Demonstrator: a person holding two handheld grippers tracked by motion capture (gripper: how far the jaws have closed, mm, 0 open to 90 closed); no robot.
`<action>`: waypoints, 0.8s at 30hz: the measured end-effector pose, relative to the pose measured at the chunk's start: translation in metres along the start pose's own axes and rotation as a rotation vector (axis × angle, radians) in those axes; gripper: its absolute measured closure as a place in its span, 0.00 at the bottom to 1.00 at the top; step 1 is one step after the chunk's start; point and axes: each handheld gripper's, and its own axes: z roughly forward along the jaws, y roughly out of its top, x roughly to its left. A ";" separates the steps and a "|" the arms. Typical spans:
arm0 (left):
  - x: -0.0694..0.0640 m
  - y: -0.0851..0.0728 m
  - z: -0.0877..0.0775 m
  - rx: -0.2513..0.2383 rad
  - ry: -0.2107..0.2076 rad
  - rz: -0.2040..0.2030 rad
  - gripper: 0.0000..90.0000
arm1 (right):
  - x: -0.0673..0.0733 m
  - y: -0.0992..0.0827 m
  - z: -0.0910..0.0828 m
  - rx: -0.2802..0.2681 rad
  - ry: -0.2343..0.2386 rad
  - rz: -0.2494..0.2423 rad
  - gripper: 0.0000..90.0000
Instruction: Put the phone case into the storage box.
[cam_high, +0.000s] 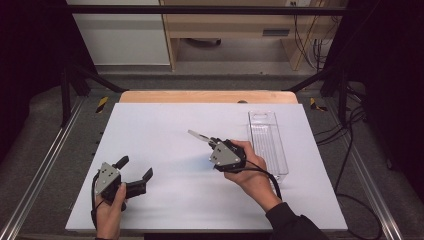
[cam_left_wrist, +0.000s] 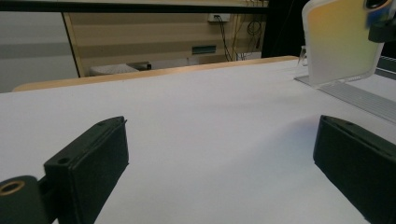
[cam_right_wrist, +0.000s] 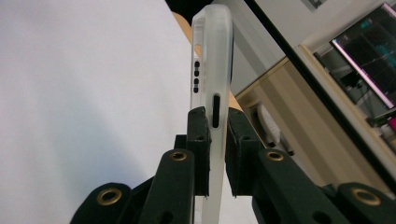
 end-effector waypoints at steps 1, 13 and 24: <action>0.000 0.000 0.000 -0.002 0.001 -0.002 0.03 | -0.004 0.000 -0.001 -0.005 0.003 0.023 0.91; 0.001 -0.001 0.000 -0.005 0.000 -0.011 0.03 | -0.053 -0.005 -0.004 -0.050 0.020 0.248 0.91; 0.003 -0.002 0.000 -0.003 0.000 -0.013 0.03 | -0.092 -0.016 -0.013 -0.081 -0.003 0.416 0.91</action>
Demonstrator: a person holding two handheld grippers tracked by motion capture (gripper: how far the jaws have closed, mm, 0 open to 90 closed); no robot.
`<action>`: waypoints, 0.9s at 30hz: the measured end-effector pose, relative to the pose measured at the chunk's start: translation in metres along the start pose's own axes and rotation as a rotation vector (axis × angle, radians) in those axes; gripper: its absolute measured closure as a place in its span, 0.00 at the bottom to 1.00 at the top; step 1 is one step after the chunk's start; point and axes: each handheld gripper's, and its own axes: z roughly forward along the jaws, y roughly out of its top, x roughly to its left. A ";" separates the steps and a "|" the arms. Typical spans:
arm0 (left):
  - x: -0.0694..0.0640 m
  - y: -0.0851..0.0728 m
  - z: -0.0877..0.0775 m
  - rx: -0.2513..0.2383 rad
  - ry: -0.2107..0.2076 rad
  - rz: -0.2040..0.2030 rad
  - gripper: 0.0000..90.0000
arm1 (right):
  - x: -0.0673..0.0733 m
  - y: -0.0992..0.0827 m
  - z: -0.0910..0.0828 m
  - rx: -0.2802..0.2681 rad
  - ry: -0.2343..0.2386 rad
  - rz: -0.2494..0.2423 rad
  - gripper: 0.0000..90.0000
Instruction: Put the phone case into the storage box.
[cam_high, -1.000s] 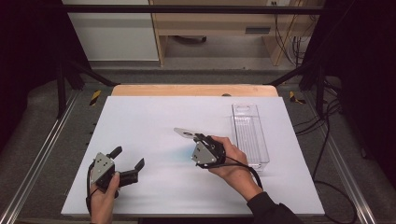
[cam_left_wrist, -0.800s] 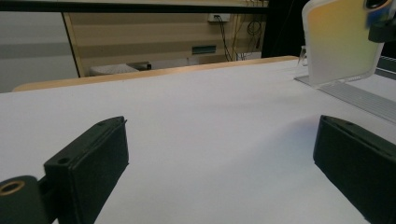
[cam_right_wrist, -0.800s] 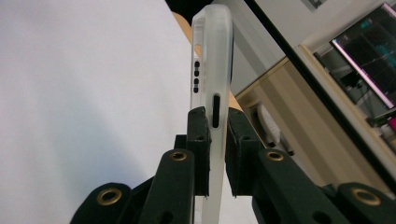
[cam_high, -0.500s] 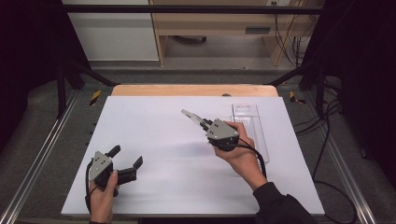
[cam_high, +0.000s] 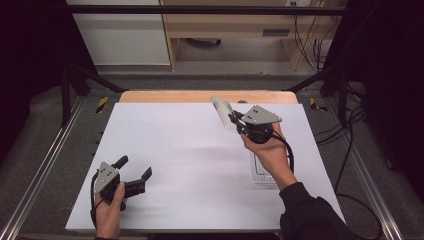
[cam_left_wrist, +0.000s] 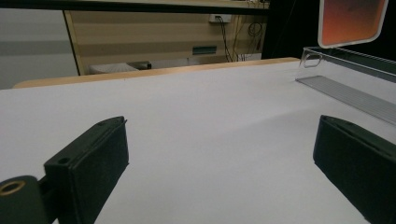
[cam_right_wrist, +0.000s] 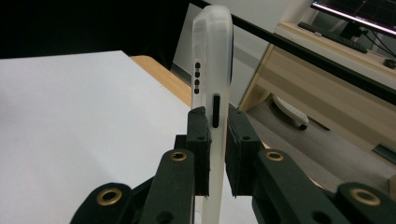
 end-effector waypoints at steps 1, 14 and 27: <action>0.000 0.000 0.000 -0.002 0.000 0.002 0.03 | -0.005 0.000 -0.002 -0.002 -0.004 0.015 0.91; 0.000 0.000 0.001 -0.003 0.011 0.002 0.03 | -0.048 -0.002 -0.020 -0.048 -0.038 0.160 0.91; 0.001 0.000 0.001 -0.008 0.007 -0.005 0.03 | -0.064 -0.003 -0.030 -0.067 -0.056 0.213 0.91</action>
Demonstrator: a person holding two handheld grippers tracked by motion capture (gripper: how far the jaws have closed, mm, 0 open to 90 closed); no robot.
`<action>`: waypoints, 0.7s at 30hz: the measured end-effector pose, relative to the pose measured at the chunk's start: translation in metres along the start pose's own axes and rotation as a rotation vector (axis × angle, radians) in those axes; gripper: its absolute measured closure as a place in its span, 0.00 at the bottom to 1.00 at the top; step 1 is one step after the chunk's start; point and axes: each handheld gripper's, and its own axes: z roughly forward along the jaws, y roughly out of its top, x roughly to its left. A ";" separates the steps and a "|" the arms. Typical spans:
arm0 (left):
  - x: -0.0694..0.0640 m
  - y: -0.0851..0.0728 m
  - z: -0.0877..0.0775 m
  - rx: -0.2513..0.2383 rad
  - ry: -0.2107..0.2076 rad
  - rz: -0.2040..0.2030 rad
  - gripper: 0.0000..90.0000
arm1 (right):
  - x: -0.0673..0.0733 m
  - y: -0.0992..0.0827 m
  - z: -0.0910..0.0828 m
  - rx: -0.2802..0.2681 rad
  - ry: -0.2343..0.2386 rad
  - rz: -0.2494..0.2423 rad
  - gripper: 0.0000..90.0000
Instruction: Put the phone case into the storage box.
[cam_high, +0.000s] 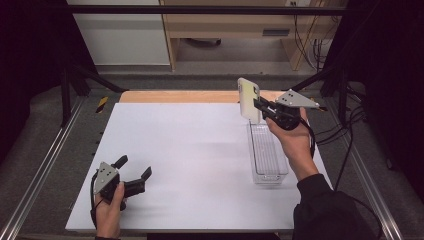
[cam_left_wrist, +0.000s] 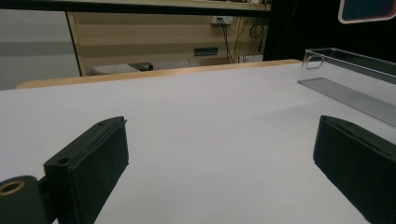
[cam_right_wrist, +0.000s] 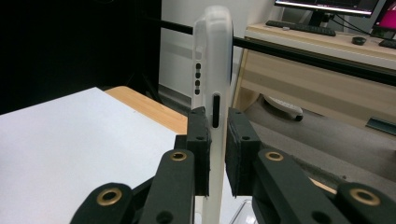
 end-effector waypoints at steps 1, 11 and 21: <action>0.000 0.000 0.000 0.000 0.001 -0.001 0.03 | -0.001 0.000 -0.001 -0.002 0.000 0.002 0.91; 0.000 0.000 0.000 0.001 -0.001 0.001 0.03 | -0.013 0.000 -0.007 -0.012 -0.016 0.037 0.91; 0.000 0.000 0.001 0.000 -0.002 0.008 0.02 | -0.025 -0.002 -0.013 -0.009 -0.044 0.058 0.91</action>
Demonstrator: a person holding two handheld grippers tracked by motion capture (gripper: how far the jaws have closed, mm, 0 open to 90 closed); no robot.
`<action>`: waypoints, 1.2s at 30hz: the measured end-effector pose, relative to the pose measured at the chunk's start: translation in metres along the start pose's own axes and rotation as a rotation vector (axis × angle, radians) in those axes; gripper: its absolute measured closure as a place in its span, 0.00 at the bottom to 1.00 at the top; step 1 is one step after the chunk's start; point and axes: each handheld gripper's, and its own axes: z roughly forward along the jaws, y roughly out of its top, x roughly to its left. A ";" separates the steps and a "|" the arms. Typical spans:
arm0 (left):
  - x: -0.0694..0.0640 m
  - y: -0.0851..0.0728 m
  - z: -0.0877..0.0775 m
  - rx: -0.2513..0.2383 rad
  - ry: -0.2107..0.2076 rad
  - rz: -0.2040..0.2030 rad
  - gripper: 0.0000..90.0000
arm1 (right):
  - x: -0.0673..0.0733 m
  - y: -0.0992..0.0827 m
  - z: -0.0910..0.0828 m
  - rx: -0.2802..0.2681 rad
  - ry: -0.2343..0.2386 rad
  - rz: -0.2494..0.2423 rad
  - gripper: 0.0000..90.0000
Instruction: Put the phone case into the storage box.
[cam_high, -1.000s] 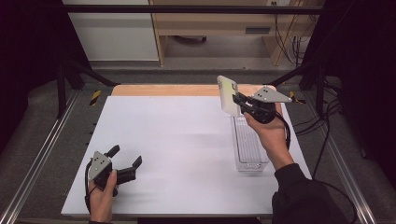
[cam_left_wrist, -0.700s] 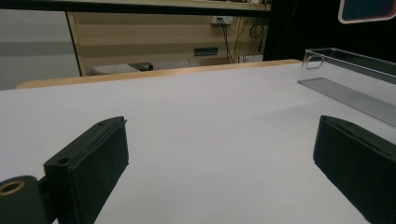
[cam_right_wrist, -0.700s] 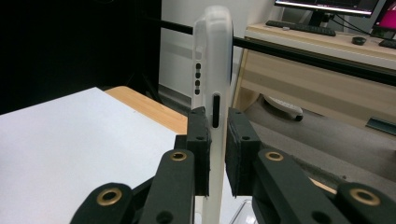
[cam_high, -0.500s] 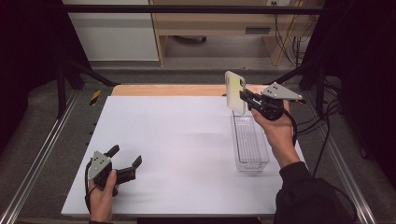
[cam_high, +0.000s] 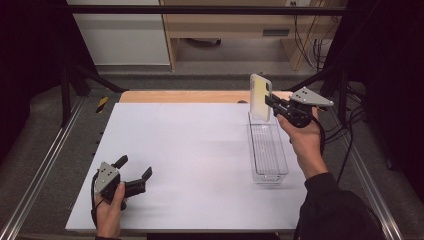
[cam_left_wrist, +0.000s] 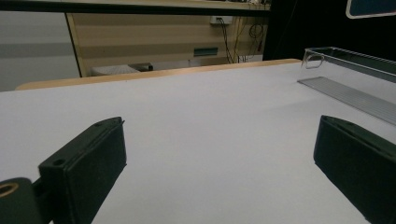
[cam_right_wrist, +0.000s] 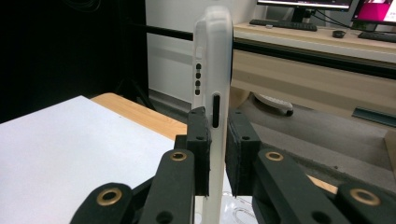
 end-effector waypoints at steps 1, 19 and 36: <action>0.000 0.000 0.000 0.000 -0.004 -0.005 0.02 | -0.001 0.000 -0.001 0.001 -0.003 0.002 0.91; -0.002 0.000 0.001 0.006 -0.020 0.001 0.02 | -0.015 -0.009 0.004 0.039 -0.072 0.051 0.91; -0.001 0.000 0.001 0.004 -0.022 0.007 0.02 | -0.018 -0.021 0.012 0.076 -0.108 0.090 0.91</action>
